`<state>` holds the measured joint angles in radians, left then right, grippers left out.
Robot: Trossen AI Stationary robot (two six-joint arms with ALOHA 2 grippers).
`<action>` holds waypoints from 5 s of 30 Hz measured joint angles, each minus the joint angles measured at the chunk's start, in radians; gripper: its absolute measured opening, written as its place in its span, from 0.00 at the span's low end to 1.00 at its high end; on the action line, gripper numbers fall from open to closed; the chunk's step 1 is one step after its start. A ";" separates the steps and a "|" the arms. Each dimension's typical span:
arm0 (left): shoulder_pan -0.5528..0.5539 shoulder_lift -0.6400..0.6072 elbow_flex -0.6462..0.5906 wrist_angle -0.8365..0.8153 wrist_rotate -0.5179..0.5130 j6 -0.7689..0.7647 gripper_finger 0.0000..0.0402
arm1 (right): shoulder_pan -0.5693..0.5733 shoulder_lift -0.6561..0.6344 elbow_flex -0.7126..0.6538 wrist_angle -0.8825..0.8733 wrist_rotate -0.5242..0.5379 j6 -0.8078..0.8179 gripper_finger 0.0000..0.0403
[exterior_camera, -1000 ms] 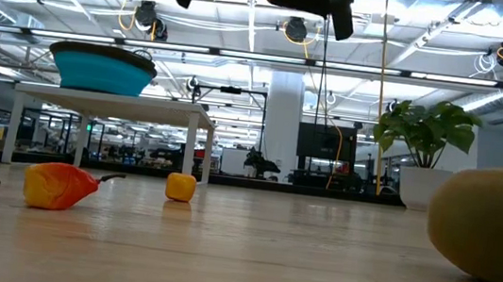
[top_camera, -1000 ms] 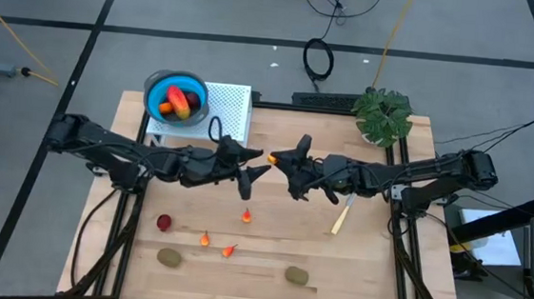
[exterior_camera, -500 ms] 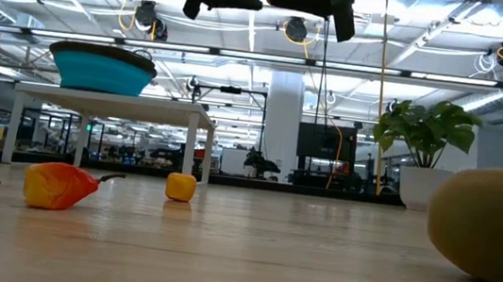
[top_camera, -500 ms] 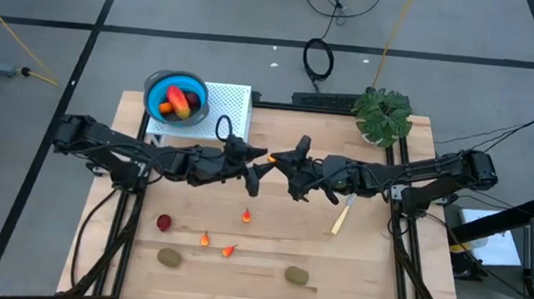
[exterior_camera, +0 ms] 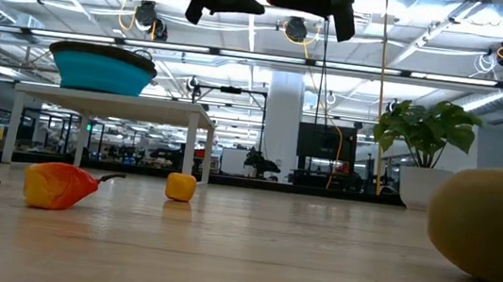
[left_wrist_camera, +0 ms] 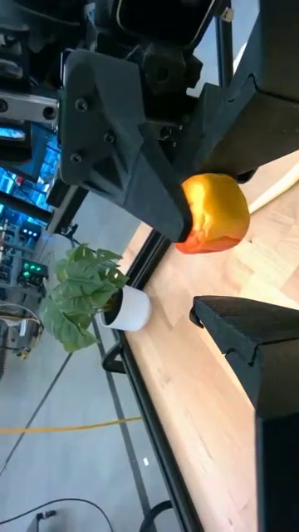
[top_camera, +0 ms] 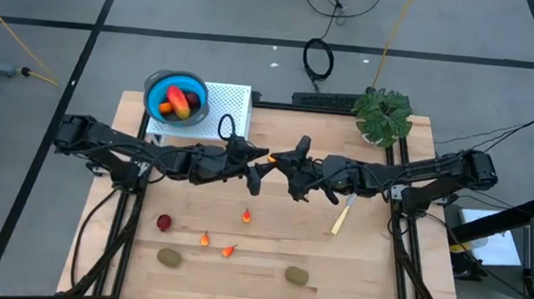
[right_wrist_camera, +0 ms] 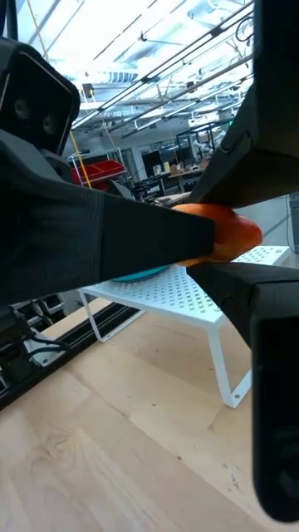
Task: Pick & Place Fruit
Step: Put the right peach into the blue strainer bowl on the shelf
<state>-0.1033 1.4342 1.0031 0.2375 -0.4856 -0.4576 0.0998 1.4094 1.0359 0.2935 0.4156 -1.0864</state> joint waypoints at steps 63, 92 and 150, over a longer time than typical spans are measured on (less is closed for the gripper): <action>0.037 -0.049 -0.002 -0.034 -0.033 0.241 0.22 | 0.000 0.000 0.000 -0.423 0.392 0.632 0.44; 0.168 -0.303 0.000 -0.341 -0.424 0.605 0.22 | -0.131 -0.167 -0.011 -0.419 -0.311 0.950 0.00; 0.782 -0.385 -0.001 -1.014 -0.002 -0.211 0.22 | -0.147 -0.654 -0.405 -0.171 -0.383 1.198 0.00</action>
<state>0.6792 1.0489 1.0023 -0.7765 -0.4873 -0.6688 -0.0471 0.7555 0.6312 0.1226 0.0327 0.1120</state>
